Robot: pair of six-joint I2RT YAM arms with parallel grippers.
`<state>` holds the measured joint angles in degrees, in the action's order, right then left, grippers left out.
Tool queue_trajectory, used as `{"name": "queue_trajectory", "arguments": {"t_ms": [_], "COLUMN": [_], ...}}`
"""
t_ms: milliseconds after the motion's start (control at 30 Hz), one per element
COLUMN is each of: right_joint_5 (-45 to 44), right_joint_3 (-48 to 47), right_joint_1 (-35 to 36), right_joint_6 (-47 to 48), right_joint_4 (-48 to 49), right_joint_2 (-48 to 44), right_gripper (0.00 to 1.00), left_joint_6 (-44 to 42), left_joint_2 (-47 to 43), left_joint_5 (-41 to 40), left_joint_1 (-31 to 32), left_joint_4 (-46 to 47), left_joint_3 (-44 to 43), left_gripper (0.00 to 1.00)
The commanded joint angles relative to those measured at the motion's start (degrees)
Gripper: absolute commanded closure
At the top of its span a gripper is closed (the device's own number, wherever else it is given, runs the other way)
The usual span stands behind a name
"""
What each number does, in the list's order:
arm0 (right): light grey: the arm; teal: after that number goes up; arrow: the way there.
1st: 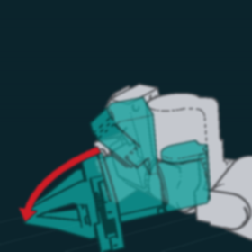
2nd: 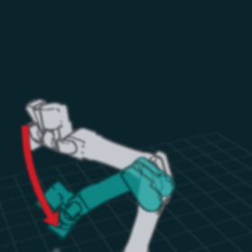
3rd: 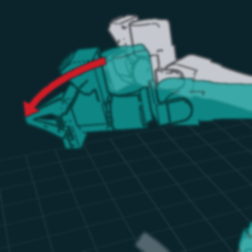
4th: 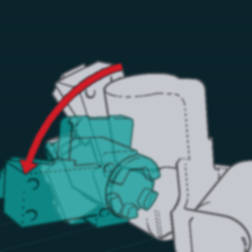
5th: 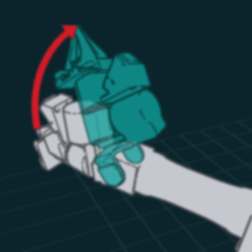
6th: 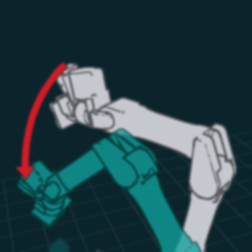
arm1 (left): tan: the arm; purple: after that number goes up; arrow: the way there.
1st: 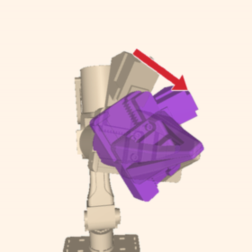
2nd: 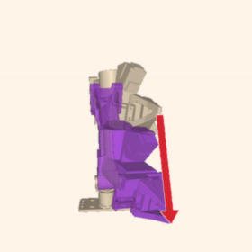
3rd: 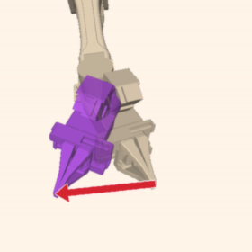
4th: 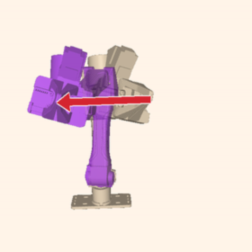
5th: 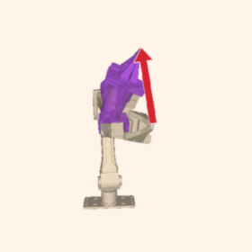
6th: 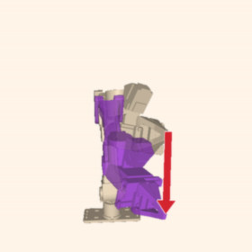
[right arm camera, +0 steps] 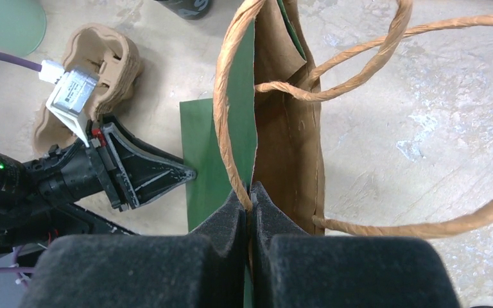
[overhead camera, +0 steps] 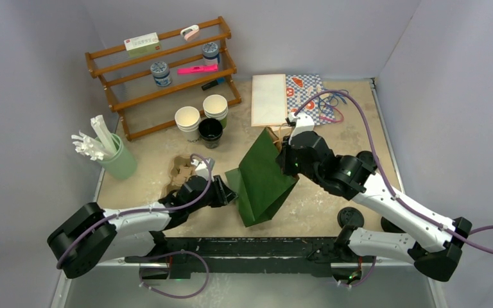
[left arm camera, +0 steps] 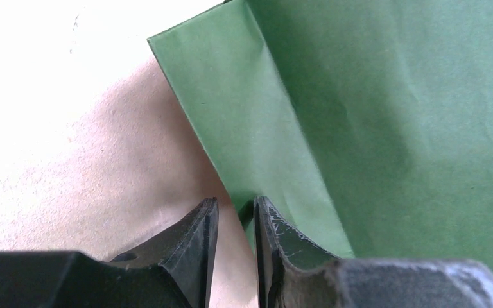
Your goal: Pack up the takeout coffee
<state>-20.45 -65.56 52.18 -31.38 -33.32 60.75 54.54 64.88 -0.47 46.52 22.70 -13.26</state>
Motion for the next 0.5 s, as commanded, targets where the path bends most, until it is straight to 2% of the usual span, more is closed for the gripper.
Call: {"name": "queue_trajectory", "arguments": {"t_ms": [0, 300, 467], "right_joint_5": [-2.87, 3.12, 2.34], "right_joint_3": [-2.62, -1.86, -2.29], "right_joint_1": [-0.06, -0.05, -0.06], "right_joint_6": [-0.70, 2.07, 3.17], "right_joint_4": [0.82, 6.74, 5.49], "right_joint_2": [-1.34, -4.45, -4.41], "right_gripper": [1.00, 1.00, 1.00], "left_joint_6": [0.30, -1.70, -2.59], "left_joint_2": [2.13, 10.42, 9.87], "left_joint_5": [-1.30, -0.23, 0.21], "left_joint_1": [-0.19, -0.18, -0.20], "left_joint_4": [1.98, 7.67, 8.08], "left_joint_3": [2.68, 2.30, 1.63], "left_gripper": [0.71, 0.68, 0.66]}}
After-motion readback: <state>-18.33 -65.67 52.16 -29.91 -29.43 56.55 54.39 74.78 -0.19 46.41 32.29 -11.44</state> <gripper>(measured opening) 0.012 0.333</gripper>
